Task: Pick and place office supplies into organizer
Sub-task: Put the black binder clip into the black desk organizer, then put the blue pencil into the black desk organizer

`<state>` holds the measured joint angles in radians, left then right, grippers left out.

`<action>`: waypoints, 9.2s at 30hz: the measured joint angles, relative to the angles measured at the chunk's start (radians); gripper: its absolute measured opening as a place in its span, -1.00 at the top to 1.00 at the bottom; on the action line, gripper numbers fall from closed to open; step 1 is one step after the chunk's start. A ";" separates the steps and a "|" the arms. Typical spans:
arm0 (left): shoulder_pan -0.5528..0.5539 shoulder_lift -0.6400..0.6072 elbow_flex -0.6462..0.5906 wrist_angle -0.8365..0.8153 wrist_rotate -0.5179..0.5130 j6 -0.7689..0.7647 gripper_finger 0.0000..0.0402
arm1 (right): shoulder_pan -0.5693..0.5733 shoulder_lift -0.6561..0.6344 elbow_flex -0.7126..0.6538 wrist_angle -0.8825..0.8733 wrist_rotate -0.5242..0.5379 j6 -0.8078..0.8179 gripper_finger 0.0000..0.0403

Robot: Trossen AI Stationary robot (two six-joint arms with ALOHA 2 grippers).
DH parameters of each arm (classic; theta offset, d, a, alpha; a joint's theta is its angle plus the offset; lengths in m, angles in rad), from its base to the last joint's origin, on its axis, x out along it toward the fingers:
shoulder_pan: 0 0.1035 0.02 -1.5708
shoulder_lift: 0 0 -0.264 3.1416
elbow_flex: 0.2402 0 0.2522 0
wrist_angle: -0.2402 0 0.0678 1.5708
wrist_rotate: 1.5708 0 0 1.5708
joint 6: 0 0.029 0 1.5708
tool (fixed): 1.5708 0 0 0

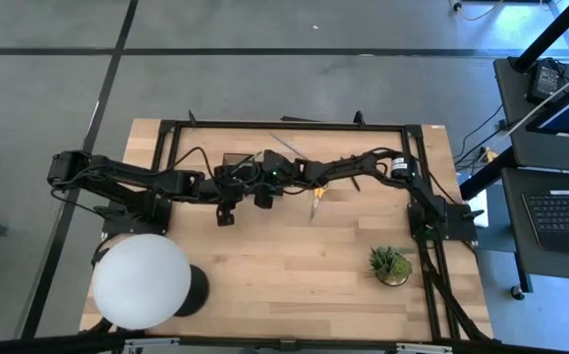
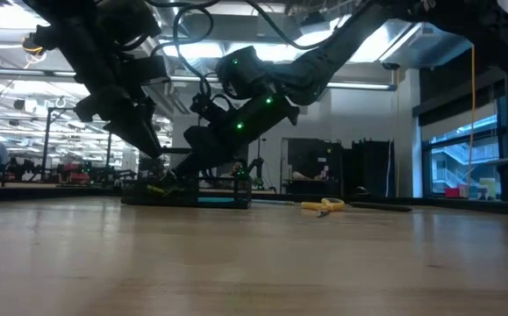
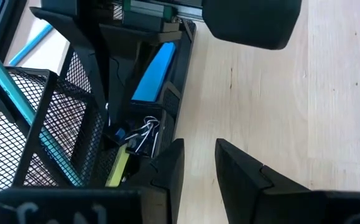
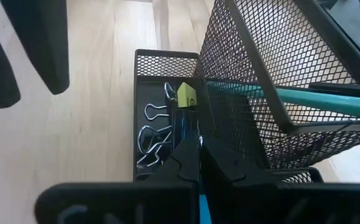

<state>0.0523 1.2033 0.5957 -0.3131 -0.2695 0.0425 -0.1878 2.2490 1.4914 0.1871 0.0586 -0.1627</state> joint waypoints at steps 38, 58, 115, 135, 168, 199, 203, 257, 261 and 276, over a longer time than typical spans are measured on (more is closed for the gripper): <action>0.000 0.001 0.000 0.002 0.000 -0.040 0.57 | -0.083 -0.289 -0.002 -0.749 -0.008 0.128 0.44; 0.000 0.001 0.000 0.002 0.001 -0.037 0.57 | -0.271 -0.272 -0.002 -0.791 -0.009 0.204 0.44; 0.000 0.001 0.000 0.003 0.001 -0.029 0.57 | -0.306 -0.243 -0.002 -0.801 -0.009 0.235 0.00; 0.000 0.001 0.000 0.003 0.001 -0.029 0.57 | -0.306 -0.139 -0.002 -0.803 -0.011 0.233 0.19; 0.000 0.001 0.000 0.004 0.001 -0.029 0.57 | -0.329 -0.082 0.003 -0.834 -0.015 0.209 0.78; 0.000 0.001 0.000 0.007 0.000 -0.029 0.57 | -0.256 -0.156 -0.004 -0.997 0.004 0.234 0.97; 0.000 0.001 0.000 0.007 0.000 -0.029 0.57 | -0.239 -0.156 -0.003 -0.997 0.003 0.234 0.97; 0.000 0.001 0.000 0.025 0.001 -0.029 0.57 | -0.224 -0.158 -0.002 -0.947 0.044 0.242 0.75; 0.000 0.000 0.000 0.025 0.001 -0.029 0.57 | -0.220 -0.158 -0.002 -0.929 0.098 0.276 0.66; 0.000 0.001 0.000 0.025 0.001 -0.029 0.57 | -0.220 -0.158 -0.002 -0.910 0.096 0.233 0.26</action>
<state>0.0523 1.2041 0.5953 -0.2882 -0.2687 0.0133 -0.4081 2.0907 1.4899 -0.7231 0.1544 0.0705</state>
